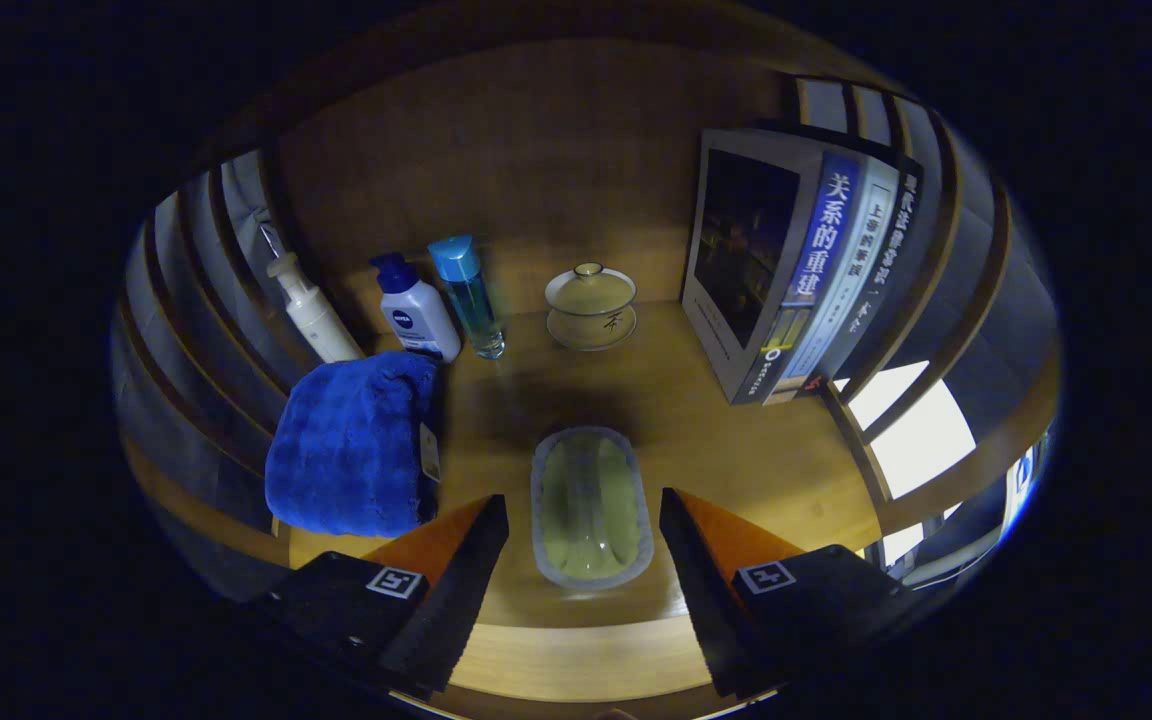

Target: Pull open the drawer, take out the items inside it, and place them on the countertop above the cabinet.

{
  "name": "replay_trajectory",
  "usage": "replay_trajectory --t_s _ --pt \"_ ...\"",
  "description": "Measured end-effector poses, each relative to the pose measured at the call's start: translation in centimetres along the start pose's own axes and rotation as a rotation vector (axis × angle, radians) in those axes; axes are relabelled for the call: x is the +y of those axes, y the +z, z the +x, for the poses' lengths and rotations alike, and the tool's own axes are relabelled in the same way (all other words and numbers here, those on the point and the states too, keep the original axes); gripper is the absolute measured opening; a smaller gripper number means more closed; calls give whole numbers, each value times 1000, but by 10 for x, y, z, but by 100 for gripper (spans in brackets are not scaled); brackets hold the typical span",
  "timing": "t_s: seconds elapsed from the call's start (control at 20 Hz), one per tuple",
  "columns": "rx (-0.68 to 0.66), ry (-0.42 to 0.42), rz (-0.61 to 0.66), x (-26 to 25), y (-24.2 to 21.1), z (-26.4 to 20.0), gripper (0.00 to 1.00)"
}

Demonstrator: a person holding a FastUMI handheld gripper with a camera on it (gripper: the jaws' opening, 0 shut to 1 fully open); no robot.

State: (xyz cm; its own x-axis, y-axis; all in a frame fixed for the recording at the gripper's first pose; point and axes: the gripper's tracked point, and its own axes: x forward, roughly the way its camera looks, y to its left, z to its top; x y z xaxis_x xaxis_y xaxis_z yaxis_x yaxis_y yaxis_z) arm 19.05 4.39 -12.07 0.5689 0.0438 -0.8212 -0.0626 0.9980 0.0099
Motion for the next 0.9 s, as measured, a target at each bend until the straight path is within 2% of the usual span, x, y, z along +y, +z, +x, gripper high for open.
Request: replay_trajectory --t_s 0.25,0.45,0.9 --pt "-112 28 5 5 -21 -37 99" --pt "-243 19 -19 0 -34 -84 99" --pt "-455 22 -79 0 -101 -149 99"
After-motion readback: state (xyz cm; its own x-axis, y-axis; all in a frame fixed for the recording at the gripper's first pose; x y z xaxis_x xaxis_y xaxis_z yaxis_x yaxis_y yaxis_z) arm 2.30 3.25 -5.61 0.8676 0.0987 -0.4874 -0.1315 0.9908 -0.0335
